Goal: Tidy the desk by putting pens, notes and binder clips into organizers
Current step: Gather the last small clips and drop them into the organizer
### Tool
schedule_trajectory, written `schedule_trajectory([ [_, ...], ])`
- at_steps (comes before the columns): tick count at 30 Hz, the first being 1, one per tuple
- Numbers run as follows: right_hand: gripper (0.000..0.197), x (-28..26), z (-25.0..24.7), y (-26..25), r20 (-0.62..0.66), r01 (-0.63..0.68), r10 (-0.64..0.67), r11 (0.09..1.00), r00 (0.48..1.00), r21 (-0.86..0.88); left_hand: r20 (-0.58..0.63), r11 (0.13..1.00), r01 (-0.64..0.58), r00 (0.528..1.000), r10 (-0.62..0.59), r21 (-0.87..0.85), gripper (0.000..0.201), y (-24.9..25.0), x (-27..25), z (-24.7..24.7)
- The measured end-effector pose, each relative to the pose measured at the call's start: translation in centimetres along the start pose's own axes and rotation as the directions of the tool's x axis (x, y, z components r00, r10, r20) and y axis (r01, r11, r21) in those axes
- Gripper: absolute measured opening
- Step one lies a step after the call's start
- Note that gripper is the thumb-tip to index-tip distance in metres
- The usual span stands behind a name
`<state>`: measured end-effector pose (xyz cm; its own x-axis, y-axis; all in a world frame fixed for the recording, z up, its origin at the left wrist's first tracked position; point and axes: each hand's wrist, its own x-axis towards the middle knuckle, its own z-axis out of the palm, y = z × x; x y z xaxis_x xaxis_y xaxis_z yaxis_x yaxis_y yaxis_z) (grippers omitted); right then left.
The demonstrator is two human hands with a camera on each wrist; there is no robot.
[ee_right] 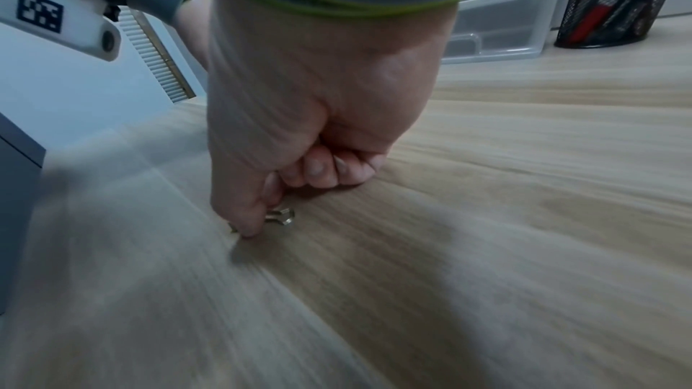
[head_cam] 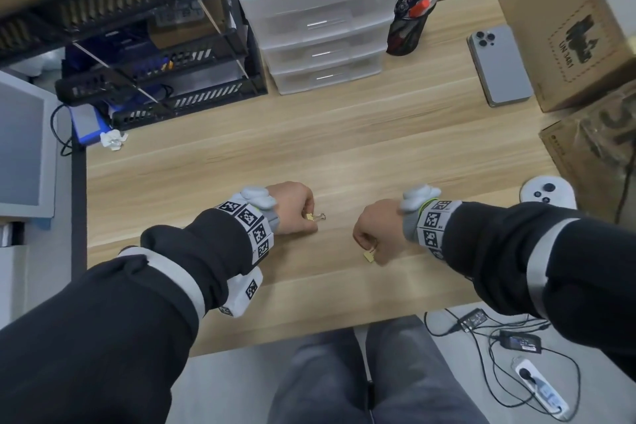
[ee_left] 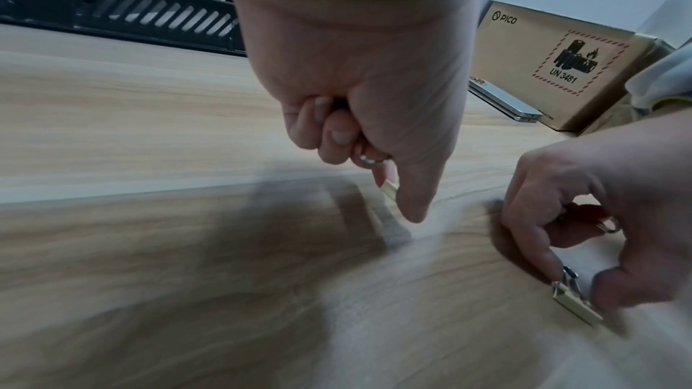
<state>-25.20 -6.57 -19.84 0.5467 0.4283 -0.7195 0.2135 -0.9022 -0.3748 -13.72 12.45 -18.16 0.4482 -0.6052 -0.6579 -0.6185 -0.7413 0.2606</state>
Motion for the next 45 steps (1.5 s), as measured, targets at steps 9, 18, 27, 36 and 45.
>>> schedule_trajectory([
  [9, 0.023, -0.1, 1.0, 0.1, -0.116, -0.017, 0.032, 0.992, 0.993, 0.127, -0.005, 1.0, 0.002, 1.0, -0.002, 0.008, 0.024, 0.7, -0.3, -0.8],
  [18, 0.013, -0.7, -2.4, 1.8, 0.065, -0.01, 0.205, -0.261, 0.977, 0.965, -0.163, 0.987, -0.057, 0.986, 0.031, -0.153, 0.025, 2.7, -0.4, -3.1],
  [27, 0.029, -1.5, -6.5, 2.1, 0.034, 0.111, 0.271, -0.501, 0.962, 0.858, -0.33, 0.969, -0.203, 0.932, 0.147, -0.14, 0.031, 6.4, -0.9, -8.5],
  [36, 0.018, -5.4, -13.8, 2.2, -0.053, 0.16, 0.226, -0.489, 0.973, 0.858, -0.404, 0.979, -0.201, 0.894, 0.195, 0.026, 0.03, 8.0, -2.2, -17.1],
  [45, 0.016, -8.9, -21.9, 5.5, -0.172, 0.308, 0.265, -0.652, 0.949, 0.693, -0.565, 0.98, -0.201, 0.807, 0.174, 0.014, 0.039, 9.1, -0.4, -27.3],
])
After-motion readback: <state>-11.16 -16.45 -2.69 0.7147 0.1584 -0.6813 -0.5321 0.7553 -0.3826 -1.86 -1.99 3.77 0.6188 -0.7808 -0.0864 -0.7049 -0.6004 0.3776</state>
